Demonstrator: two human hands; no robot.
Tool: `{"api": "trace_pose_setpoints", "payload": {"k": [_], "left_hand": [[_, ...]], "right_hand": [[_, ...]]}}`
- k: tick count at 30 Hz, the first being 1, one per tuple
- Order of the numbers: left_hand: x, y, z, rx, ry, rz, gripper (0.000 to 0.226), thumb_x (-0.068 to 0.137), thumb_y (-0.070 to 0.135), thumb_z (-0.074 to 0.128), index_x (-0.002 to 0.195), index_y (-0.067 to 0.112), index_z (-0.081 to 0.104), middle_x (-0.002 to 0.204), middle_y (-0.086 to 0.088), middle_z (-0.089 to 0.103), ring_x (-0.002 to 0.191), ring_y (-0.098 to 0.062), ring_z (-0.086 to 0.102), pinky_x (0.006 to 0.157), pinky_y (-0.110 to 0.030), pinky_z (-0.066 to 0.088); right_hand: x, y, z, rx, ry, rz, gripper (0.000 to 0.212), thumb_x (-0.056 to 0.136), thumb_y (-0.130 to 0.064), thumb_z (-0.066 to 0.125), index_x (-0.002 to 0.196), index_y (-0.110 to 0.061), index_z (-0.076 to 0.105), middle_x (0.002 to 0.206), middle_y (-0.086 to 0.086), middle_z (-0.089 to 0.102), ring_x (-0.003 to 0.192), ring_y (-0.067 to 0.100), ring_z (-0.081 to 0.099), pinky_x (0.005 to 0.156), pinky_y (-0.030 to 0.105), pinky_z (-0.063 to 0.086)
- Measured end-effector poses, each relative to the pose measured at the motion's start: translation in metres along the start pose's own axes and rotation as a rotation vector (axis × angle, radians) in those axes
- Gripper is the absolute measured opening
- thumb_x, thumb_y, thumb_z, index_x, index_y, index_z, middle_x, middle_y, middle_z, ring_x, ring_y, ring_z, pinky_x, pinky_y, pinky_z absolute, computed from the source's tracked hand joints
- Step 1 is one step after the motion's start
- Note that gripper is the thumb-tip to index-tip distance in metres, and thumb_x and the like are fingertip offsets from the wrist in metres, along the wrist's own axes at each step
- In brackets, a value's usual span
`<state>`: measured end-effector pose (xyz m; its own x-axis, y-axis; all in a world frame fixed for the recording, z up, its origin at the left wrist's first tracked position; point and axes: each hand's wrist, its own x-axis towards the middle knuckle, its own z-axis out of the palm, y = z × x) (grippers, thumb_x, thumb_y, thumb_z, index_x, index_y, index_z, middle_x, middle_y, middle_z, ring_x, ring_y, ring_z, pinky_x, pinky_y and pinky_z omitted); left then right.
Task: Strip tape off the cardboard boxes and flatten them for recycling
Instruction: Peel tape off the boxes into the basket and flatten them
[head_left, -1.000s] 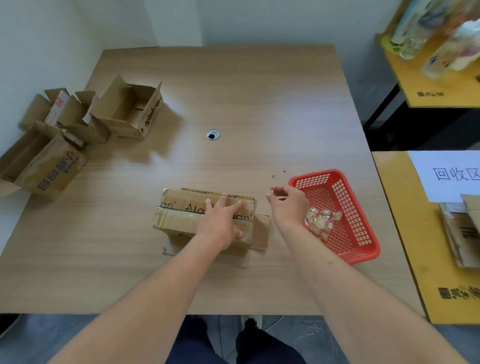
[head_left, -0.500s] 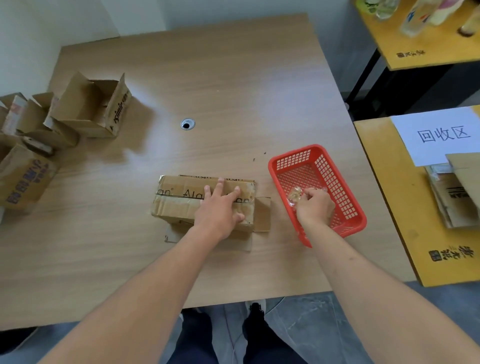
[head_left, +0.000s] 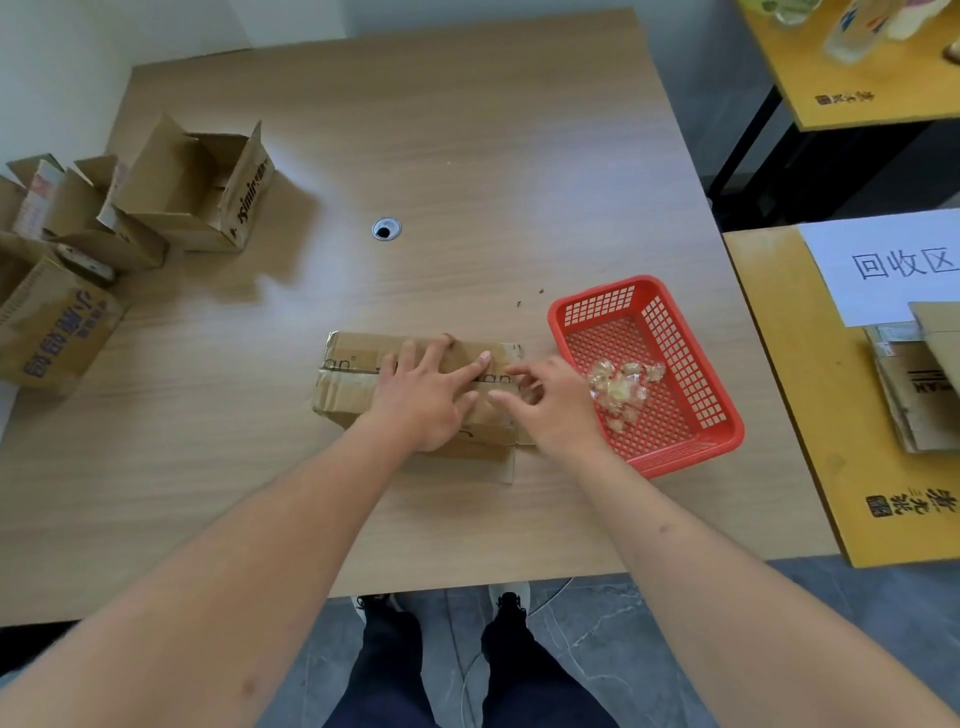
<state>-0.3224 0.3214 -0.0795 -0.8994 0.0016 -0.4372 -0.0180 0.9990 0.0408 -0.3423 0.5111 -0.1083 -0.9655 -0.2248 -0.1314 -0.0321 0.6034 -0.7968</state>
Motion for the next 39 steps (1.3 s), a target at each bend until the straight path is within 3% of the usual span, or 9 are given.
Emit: {"api": "trace_pose_setpoints", "payload": {"k": [5,9,12,16,19,22,24,28,39], "left_hand": [[0.000,-0.047,-0.006,-0.030,-0.106,0.037,0.052,0.105,0.056,0.028,0.148,0.069,0.002,0.167,-0.001,-0.005,0.155,-0.035,-0.011,0.122,-0.062,-0.007],[-0.012,-0.076,0.002,-0.092,-0.115,-0.019,0.053,0.100,0.063,0.037,0.143,0.075,0.009,0.135,-0.004,0.025,0.120,-0.033,0.047,0.114,-0.052,0.033],[-0.022,-0.081,0.020,-0.238,-0.022,-0.164,0.054,0.092,0.076,0.038,0.139,0.079,0.011,0.112,-0.002,0.028,0.092,-0.034,0.053,0.097,-0.047,0.049],[-0.019,-0.072,0.028,-0.367,0.106,-0.483,0.066,0.096,0.071,0.042,0.154,0.052,0.018,0.130,-0.016,0.037,0.094,-0.041,0.058,0.084,-0.044,0.049],[-0.021,-0.069,0.032,-0.456,0.144,-0.536,0.070,0.097,0.063,0.049,0.157,0.039,0.022,0.130,-0.018,0.033,0.087,-0.041,0.059,0.081,-0.043,0.051],[-0.028,-0.077,0.035,-0.329,0.185,-0.446,0.067,0.097,0.055,0.056,0.153,0.028,0.030,0.147,-0.017,0.015,0.115,-0.049,0.053,0.098,-0.053,0.049],[-0.029,-0.085,0.037,-0.126,0.272,-0.225,0.063,0.099,0.052,0.055,0.153,0.029,0.031,0.161,-0.013,0.000,0.146,-0.050,0.019,0.116,-0.057,0.032],[-0.030,-0.096,0.046,-0.143,0.129,0.087,0.064,0.107,0.050,0.032,0.162,0.038,0.002,0.170,-0.004,-0.014,0.157,-0.028,-0.008,0.127,-0.047,0.006],[-0.019,-0.063,0.048,-0.184,0.154,-0.128,0.063,0.107,0.051,0.024,0.159,0.042,-0.009,0.168,-0.010,-0.019,0.155,-0.040,-0.008,0.125,-0.055,0.002]], "right_hand": [[0.003,-0.012,0.018,-0.046,-0.055,0.028,0.042,0.080,-0.039,0.086,0.119,-0.037,0.071,0.106,-0.006,0.053,0.080,0.011,0.059,0.077,0.034,0.056],[0.023,-0.030,0.034,-0.211,0.098,0.101,0.023,0.090,-0.038,0.077,0.111,-0.031,0.069,0.106,-0.007,0.048,0.079,0.009,0.058,0.064,0.028,0.044],[0.034,-0.047,0.058,-0.196,0.094,0.074,0.026,0.096,-0.033,0.070,0.120,-0.024,0.068,0.117,0.000,0.056,0.099,0.025,0.063,0.077,0.033,0.049],[0.027,-0.051,0.085,-0.090,-0.105,-0.081,0.055,0.091,-0.030,0.076,0.142,-0.018,0.059,0.137,0.004,0.057,0.117,0.021,0.060,0.105,0.034,0.048],[0.025,-0.048,0.092,0.008,-0.252,0.010,0.047,0.098,-0.027,0.069,0.144,-0.021,0.060,0.139,-0.001,0.065,0.119,0.020,0.066,0.108,0.033,0.047],[0.030,-0.047,0.091,0.001,-0.249,0.051,0.042,0.095,-0.038,0.070,0.136,-0.031,0.066,0.130,-0.008,0.070,0.114,0.018,0.069,0.103,0.038,0.052],[0.031,-0.045,0.089,-0.073,-0.230,0.052,0.038,0.093,-0.048,0.070,0.129,-0.037,0.070,0.119,-0.013,0.074,0.107,0.015,0.070,0.097,0.038,0.055],[0.017,-0.038,0.080,-0.202,-0.202,0.054,0.035,0.091,-0.061,0.063,0.111,-0.035,0.075,0.103,-0.013,0.076,0.098,0.013,0.069,0.085,0.038,0.057],[-0.030,-0.011,0.058,0.045,0.053,0.063,0.022,0.100,-0.022,0.065,0.118,-0.020,0.077,0.102,-0.013,0.073,0.094,0.003,0.063,0.081,0.008,0.041]]}}
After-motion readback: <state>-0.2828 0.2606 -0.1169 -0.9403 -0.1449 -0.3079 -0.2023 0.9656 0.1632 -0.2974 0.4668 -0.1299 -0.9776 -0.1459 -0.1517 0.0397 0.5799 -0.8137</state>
